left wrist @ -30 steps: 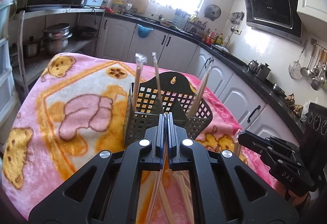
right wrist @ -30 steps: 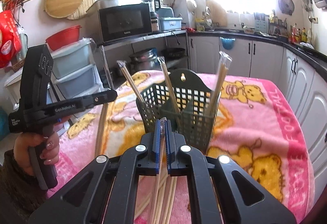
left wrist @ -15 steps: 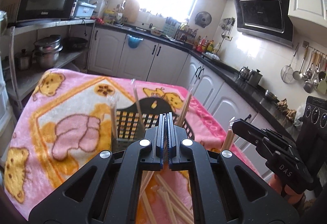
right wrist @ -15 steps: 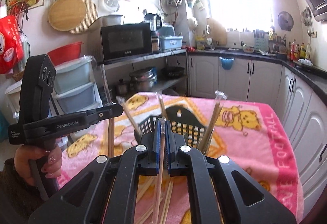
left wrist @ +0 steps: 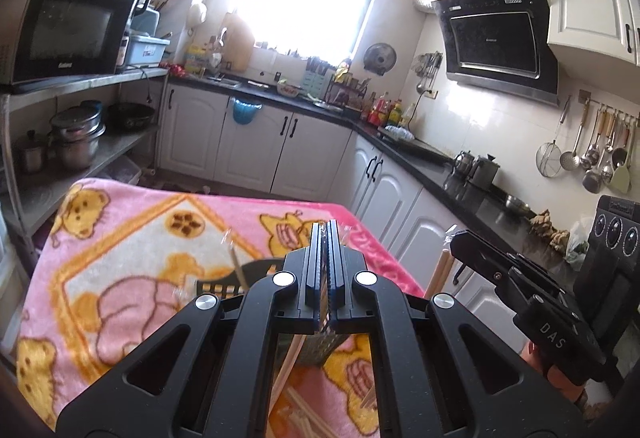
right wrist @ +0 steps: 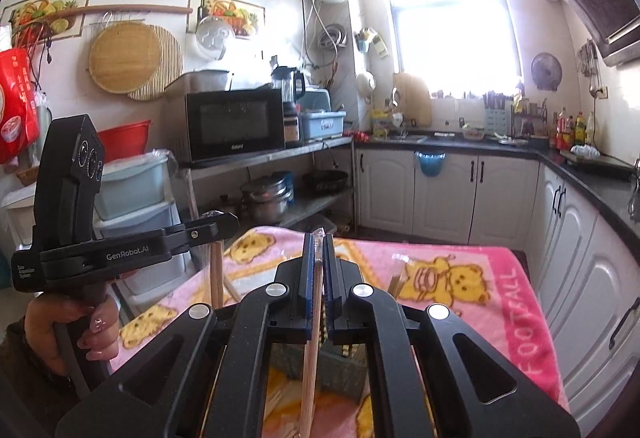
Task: Organize utensils
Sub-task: 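Lift both chopstick pairs upright and carry them over the green caddy, then lower the chopsticks into the caddy compartments and open both tools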
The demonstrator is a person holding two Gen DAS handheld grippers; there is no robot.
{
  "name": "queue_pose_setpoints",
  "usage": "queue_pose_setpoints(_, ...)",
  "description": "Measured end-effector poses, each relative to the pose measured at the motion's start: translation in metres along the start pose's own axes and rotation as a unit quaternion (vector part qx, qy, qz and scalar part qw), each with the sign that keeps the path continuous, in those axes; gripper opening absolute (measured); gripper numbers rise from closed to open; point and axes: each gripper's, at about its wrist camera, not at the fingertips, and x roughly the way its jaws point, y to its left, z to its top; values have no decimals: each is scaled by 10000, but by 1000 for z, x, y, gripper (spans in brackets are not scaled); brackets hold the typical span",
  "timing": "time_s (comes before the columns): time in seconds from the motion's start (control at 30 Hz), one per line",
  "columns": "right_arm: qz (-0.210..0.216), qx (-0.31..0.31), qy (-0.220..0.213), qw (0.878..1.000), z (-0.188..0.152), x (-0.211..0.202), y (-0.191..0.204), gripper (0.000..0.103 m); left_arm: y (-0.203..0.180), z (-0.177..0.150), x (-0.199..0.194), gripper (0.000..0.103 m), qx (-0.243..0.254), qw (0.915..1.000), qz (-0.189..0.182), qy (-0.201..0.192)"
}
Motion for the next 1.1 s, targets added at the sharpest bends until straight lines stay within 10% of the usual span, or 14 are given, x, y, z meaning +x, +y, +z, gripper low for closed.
queue_pose_setpoints(1.1, -201, -47, -756, 9969, 50, 49, -13, 4, 37, 63, 25, 1, -346, 9944, 211, -972)
